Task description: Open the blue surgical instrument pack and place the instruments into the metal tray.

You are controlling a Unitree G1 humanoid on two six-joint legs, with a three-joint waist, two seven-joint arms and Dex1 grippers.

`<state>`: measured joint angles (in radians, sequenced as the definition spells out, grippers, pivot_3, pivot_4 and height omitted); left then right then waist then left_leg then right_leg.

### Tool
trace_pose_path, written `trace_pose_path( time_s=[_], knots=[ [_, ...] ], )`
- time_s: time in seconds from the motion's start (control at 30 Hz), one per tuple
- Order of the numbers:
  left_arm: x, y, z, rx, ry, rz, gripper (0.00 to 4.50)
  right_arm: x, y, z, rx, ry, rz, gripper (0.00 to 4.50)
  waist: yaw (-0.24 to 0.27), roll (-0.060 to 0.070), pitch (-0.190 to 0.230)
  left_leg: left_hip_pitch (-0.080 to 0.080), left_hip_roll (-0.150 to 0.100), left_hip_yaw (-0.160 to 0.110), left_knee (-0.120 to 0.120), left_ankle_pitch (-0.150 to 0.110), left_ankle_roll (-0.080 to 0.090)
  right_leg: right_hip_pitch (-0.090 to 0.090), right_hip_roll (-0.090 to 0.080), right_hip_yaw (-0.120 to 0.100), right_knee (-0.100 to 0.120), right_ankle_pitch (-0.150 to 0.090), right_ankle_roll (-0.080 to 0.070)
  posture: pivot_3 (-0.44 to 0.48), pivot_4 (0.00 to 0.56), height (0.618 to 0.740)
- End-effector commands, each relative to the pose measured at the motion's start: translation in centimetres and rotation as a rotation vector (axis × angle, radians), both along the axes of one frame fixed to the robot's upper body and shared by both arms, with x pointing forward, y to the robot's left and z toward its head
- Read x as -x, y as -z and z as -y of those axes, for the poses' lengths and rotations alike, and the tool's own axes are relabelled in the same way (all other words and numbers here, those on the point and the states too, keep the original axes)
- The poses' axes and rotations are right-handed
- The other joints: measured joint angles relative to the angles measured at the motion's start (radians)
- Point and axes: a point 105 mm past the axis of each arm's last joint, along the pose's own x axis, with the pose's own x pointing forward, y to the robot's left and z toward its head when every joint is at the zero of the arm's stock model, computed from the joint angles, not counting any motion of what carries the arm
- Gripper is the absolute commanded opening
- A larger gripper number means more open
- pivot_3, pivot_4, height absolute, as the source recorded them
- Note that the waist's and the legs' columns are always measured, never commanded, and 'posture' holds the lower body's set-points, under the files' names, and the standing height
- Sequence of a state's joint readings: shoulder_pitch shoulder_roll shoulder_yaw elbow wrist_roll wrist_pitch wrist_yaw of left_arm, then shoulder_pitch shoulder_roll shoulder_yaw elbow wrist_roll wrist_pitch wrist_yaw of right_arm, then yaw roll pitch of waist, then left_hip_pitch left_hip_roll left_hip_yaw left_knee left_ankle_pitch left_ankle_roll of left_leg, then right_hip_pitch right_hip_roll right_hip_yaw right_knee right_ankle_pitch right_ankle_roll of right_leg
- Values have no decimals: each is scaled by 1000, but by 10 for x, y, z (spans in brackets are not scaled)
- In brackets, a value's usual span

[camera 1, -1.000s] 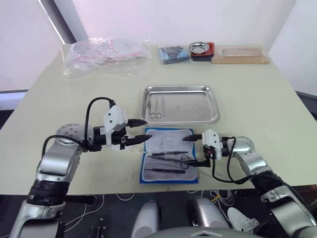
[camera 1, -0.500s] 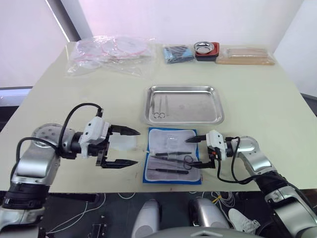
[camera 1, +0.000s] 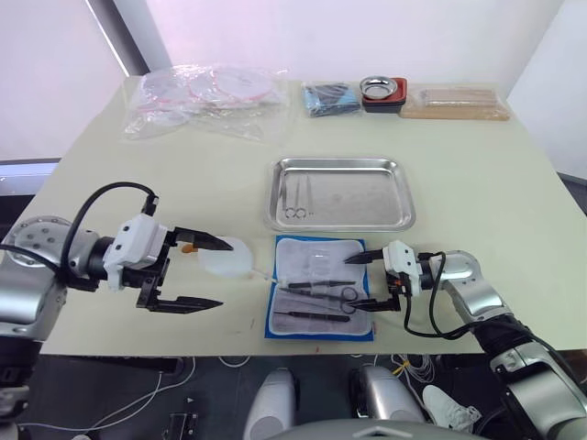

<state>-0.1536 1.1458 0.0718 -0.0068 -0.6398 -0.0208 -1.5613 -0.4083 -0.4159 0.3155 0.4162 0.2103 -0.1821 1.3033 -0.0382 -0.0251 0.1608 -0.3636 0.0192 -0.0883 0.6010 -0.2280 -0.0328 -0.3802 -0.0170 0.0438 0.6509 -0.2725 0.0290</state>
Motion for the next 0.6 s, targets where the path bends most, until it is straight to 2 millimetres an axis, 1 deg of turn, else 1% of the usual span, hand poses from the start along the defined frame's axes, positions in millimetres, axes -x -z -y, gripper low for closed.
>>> trace_pose_path(
  time_s=[0.03, 0.13, 0.27, 0.37, 0.43, 0.6],
  knots=[
    [7, -5, 5, 6, 94, 11, 4491, 17, 49, 18, 156, 30, -166, 4500, 0, 0, 0, 0, 0, 0, 0, 0, 0, 0, 0, 0, 0, 0, 0, 0, 150, 740],
    [6, -3, 9, 15, 106, 21, 4491, 17, 49, 18, 157, 31, -168, 4500, 0, 0, 0, 0, 0, 0, 0, 0, 0, 0, 1, 0, 0, 0, 0, 0, 150, 740],
    [0, 8, 20, 11, 97, 33, 4491, 16, 49, 18, 159, 30, -169, 4500, 0, 0, 0, 0, 0, 0, 0, 0, 0, 0, 5, 0, 0, 0, 0, 0, 150, 740],
    [-13, 19, 30, 4, 59, 76, 4491, 16, 51, 18, 165, 31, -171, 4500, 0, -1, 0, 1, -1, 1, 0, 0, 0, 0, 5, 0, 1, 0, 0, 0, 150, 740],
    [-27, 30, 37, -14, -1, 109, 4491, 15, 51, 16, 165, 31, -169, 4500, 1, -1, -1, 1, -2, 1, 1, 0, 0, 1, 5, 0, 2, 0, 0, 0, 150, 740],
    [-42, 54, 57, -7, -5, 127, 4491, 11, 51, 13, 152, 53, -163, 4500, -1, -4, -2, 2, -3, 1, 4, 0, 0, 1, 6, 1, 5, 0, 0, 0, 150, 740]
  ],
)
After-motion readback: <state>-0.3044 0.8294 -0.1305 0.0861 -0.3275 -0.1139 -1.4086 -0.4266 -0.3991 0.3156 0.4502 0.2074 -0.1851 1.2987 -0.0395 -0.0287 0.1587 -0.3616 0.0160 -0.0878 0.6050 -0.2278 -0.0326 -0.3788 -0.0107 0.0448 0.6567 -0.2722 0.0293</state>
